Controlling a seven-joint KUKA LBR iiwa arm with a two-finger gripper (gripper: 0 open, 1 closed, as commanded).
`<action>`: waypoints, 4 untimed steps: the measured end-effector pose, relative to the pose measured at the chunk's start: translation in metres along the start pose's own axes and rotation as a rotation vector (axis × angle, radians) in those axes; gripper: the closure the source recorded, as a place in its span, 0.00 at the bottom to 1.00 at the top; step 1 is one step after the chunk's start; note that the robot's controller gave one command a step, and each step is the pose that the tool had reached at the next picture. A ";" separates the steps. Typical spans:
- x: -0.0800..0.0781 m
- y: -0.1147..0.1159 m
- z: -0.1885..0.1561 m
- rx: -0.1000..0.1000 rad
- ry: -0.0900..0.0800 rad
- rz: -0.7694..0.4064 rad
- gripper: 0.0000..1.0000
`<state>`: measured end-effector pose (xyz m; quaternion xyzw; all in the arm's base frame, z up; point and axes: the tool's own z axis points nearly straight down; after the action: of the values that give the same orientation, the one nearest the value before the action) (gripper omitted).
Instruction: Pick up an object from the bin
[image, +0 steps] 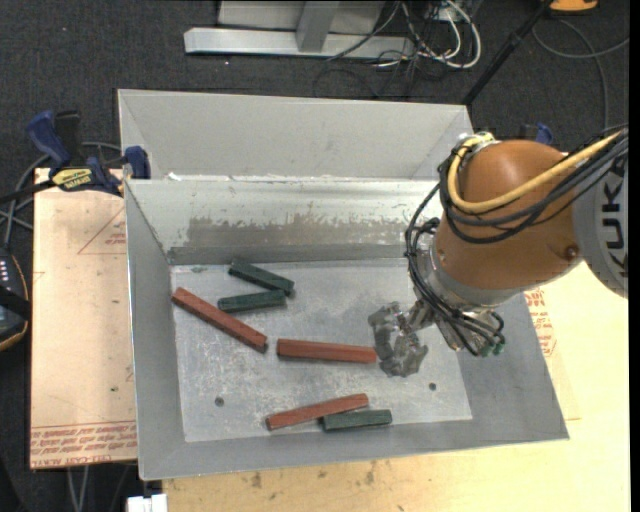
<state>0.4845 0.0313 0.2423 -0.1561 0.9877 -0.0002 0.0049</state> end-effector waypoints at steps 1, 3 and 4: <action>0.002 0.016 0.102 -0.005 0.017 0.091 1.00; 0.001 0.015 0.098 -0.003 0.010 0.094 1.00; 0.001 0.015 0.098 -0.003 0.010 0.094 0.00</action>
Offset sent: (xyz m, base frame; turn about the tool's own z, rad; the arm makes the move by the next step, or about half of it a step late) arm -0.0043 0.0134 -0.0971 0.0929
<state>0.4804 0.0452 0.1446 -0.1094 0.9940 0.0007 0.0000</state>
